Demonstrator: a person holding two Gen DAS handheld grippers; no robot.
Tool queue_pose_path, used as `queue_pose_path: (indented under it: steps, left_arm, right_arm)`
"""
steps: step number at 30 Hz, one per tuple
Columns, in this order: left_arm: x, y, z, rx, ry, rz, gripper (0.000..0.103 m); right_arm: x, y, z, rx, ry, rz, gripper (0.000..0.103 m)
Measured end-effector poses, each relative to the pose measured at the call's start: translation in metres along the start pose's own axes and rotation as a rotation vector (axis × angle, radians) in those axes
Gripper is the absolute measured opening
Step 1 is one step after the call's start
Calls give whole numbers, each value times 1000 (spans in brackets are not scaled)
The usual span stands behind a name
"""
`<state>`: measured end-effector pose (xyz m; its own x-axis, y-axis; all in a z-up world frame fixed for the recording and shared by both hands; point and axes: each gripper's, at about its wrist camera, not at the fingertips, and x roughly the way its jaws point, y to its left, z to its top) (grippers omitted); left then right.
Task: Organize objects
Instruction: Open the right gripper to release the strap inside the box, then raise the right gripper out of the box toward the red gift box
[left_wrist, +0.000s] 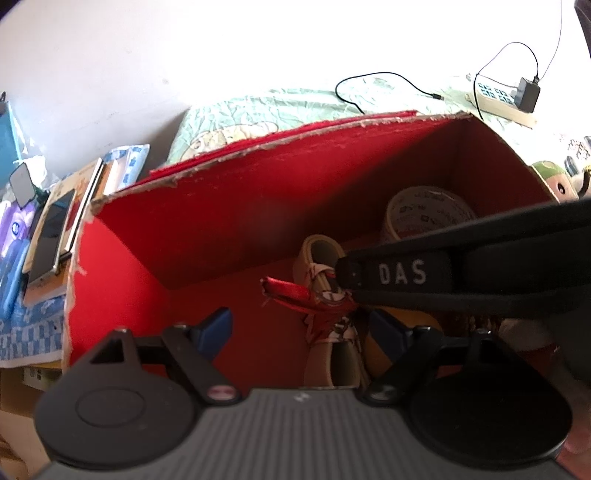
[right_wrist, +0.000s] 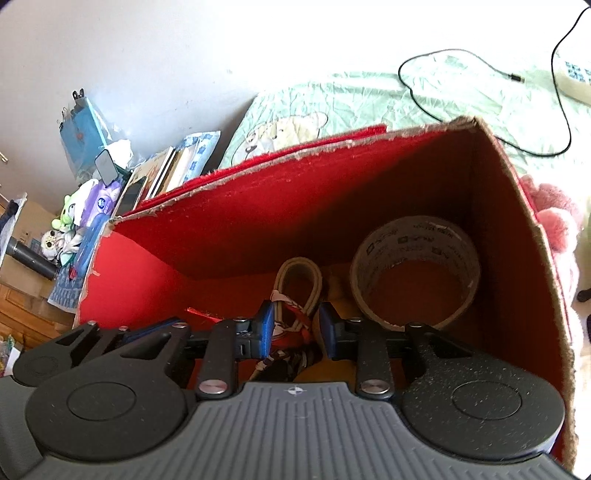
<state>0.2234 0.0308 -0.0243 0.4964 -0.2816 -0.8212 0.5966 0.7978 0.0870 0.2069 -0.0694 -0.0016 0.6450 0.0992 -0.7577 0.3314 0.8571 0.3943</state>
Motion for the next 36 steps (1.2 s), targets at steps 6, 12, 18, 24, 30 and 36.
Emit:
queue_pose_path:
  steps: [6, 12, 18, 24, 30, 36]
  left_arm:
    - [-16, 2, 1, -29, -19, 64, 84]
    - [-42, 5, -3, -66, -45, 115, 87]
    - [-64, 1, -6, -111, -65, 171, 87]
    - [-91, -9, -14, -153, -82, 224, 88]
    - [-115, -24, -25, -207, -89, 267, 89]
    - [-130, -38, -40, -262, -76, 314, 91]
  right_arm:
    - [-20, 0, -3, 1, -81, -22, 31]
    - [-48, 1, -8, -29, -166, -28, 31]
    - [-72, 0, -12, -47, -243, -8, 39]
    - [-103, -8, -21, -84, -306, 21, 53]
    - [-128, -20, -34, -107, -349, 76, 61]
    - [-145, -31, -48, -130, -344, 132, 67]
